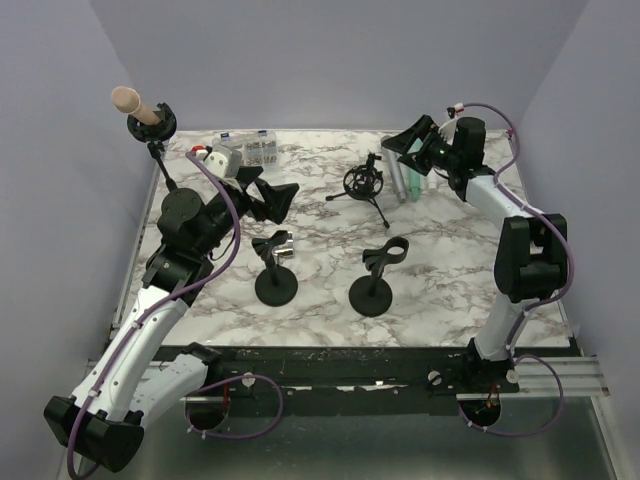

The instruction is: Remove the microphone from the stand

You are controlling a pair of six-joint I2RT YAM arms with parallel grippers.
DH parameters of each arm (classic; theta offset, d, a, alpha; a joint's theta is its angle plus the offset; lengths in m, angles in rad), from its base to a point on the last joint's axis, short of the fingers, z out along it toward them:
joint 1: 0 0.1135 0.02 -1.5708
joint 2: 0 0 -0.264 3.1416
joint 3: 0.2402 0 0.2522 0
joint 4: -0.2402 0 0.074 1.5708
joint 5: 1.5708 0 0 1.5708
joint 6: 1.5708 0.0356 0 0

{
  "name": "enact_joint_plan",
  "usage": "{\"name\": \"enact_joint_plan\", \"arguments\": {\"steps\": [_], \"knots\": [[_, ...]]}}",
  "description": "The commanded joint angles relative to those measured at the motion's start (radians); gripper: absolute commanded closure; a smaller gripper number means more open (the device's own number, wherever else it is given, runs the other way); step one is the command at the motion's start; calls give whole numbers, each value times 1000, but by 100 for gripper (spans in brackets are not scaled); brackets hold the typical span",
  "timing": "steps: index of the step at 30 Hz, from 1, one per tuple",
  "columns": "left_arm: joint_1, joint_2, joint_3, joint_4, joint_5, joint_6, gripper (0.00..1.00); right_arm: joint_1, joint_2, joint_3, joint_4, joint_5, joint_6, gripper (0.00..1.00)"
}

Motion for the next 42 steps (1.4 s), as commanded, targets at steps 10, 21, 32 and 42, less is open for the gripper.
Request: {"name": "enact_joint_plan", "arguments": {"steps": [10, 21, 32, 42], "knots": [[-10, -9, -9, 21, 16, -5, 3, 23, 283, 59, 135, -55, 178, 28], [-10, 8, -9, 20, 18, -6, 3, 177, 390, 6, 222, -52, 218, 35], [-10, 26, -8, 14, 7, -2, 3, 259, 318, -218, 327, -65, 235, 38], [-13, 21, -13, 1, -46, 38, 3, 265, 222, -165, 161, -41, 95, 31]]}}
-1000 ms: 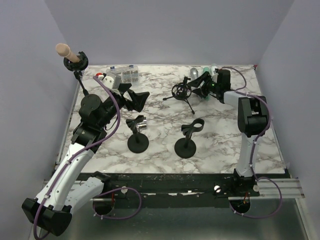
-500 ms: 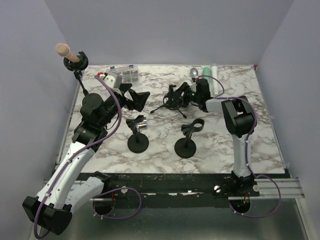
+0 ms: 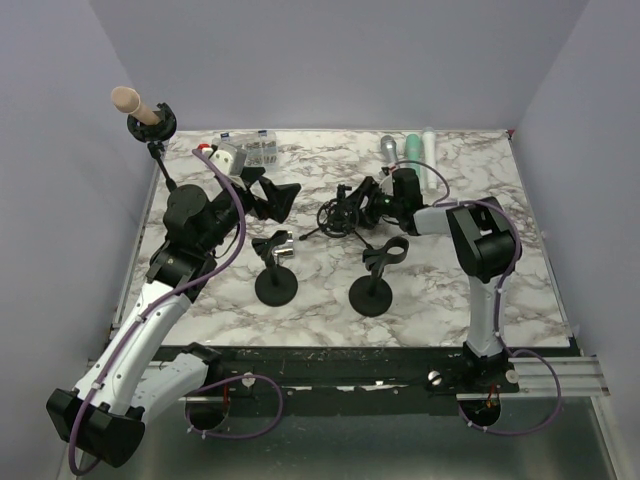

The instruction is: Remove the microphone from the stand

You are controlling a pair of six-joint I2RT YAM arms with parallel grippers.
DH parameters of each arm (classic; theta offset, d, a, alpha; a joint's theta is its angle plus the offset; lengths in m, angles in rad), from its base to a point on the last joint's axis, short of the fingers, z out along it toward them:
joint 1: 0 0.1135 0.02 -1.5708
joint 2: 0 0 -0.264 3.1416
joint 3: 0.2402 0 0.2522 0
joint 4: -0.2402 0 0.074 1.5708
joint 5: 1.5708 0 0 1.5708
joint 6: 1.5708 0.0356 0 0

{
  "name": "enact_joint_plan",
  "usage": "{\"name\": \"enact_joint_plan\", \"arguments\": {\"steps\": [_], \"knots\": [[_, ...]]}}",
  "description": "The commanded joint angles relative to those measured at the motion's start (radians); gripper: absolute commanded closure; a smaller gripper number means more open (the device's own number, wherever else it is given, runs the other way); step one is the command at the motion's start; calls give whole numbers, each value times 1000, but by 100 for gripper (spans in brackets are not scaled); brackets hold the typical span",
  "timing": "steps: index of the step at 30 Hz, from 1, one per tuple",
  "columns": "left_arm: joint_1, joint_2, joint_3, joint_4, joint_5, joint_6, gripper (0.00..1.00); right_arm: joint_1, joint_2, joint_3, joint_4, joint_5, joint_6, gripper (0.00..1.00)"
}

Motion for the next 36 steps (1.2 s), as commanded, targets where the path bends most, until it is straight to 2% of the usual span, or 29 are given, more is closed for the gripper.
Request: {"name": "enact_joint_plan", "arguments": {"steps": [1, 5, 10, 17, 22, 26, 30, 33, 36], "knots": [[-13, -13, -17, 1, -62, 48, 3, 5, -53, 83, -174, 20, -128, 29], [-13, -31, 5, -41, -157, 42, 3, -29, -78, 147, -264, 26, -164, 19], [3, -47, 126, -231, -208, -7, 3, -87, -180, 149, -336, 72, -250, 6], [83, -87, 329, -603, -335, -32, 3, -95, -294, 214, -612, 218, -496, 2], [232, -84, 457, -703, -327, -20, 1, -96, -404, 162, -623, 259, -538, 1], [380, 11, 565, -721, -301, -24, 2, -96, -469, 118, -582, 220, -542, 1], [545, 118, 598, -649, -279, -100, 1, -96, -516, 78, -555, 253, -555, 1], [590, 182, 576, -566, -335, -140, 1, -96, -537, 72, -564, 273, -571, 1], [597, 218, 528, -435, -380, -119, 2, -96, -559, 51, -537, 278, -581, 1]]}}
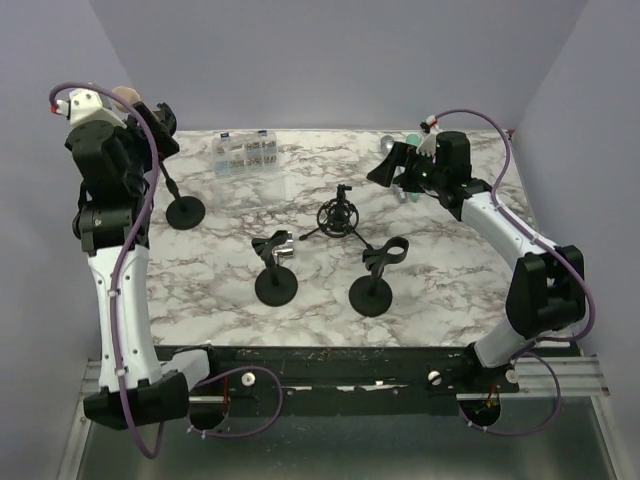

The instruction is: Remove the microphone from the stand

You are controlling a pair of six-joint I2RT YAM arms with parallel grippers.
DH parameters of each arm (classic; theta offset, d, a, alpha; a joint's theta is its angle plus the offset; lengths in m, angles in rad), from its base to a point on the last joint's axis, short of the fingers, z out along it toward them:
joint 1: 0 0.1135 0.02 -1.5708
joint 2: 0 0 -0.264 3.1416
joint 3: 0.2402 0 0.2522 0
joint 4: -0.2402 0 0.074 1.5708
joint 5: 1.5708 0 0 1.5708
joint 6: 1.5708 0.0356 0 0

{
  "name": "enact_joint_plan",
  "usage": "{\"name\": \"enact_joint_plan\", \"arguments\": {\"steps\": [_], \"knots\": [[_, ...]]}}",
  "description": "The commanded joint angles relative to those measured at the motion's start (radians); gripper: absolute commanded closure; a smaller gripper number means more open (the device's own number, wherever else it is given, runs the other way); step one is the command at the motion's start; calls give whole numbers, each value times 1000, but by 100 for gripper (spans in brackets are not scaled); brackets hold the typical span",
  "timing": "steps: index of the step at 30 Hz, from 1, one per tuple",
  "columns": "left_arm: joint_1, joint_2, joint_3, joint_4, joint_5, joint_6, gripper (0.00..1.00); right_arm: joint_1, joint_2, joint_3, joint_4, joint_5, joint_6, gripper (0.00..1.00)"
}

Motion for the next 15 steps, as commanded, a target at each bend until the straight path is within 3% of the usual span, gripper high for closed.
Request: {"name": "enact_joint_plan", "arguments": {"steps": [1, 8, 15], "knots": [[20, 57, -61, 172, -73, -19, 2, 4, -52, -40, 32, 45, -38, 1], [30, 167, -49, 321, -152, 55, 4, 3, -26, -47, 51, 32, -34, 0], [31, 257, -43, 442, -120, 125, 8, 2, -2, -48, 54, 62, -52, 0]]}}
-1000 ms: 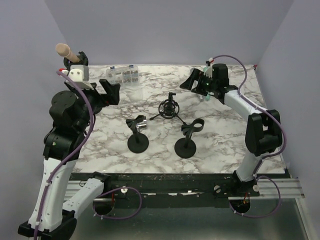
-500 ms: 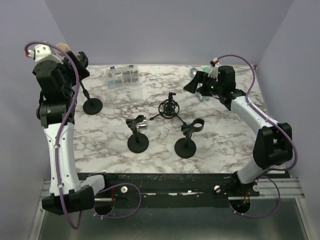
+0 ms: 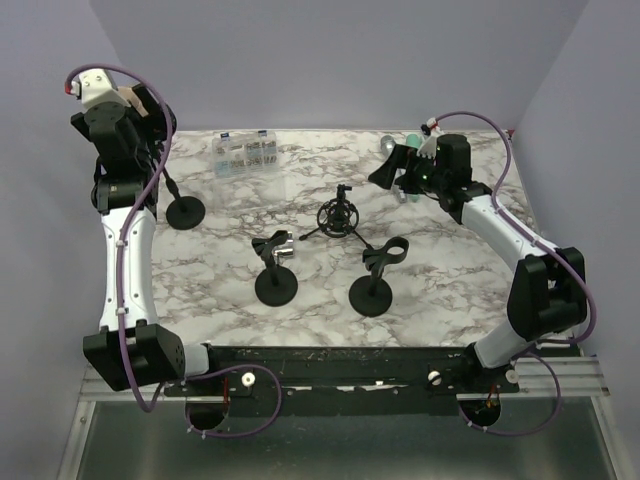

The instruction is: Remove the microphone from the stand

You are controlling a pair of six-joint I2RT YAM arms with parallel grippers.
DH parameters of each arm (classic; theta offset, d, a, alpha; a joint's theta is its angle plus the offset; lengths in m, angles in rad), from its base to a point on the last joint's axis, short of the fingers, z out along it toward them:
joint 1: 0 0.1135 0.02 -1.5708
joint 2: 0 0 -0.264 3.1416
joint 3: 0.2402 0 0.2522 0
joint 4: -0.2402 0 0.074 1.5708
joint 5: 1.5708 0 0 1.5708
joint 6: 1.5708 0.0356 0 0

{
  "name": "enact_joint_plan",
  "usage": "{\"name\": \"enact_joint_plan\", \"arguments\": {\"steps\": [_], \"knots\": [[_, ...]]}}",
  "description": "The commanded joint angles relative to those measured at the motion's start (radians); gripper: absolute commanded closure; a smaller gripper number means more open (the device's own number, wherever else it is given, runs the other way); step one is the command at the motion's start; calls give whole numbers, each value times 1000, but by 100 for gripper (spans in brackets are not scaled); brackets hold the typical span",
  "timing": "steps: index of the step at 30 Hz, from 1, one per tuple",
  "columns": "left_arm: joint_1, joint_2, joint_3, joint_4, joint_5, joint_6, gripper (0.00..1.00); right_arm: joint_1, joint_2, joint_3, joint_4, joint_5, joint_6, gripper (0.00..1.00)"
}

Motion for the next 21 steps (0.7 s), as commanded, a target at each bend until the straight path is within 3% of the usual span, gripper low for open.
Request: {"name": "enact_joint_plan", "arguments": {"steps": [1, 6, 14, 21], "knots": [[6, 53, 24, 130, -17, 57, 9, 3, 23, -8, 22, 48, -33, 0], [6, 103, 41, 188, -110, 82, 19, 2, 31, -8, 19, 71, -46, 0], [6, 110, 23, 267, -130, 96, 64, 4, 42, -5, 12, 94, -58, 0], [4, 69, 56, 261, -128, 120, 69, 3, 51, -2, 11, 90, -56, 1]]}}
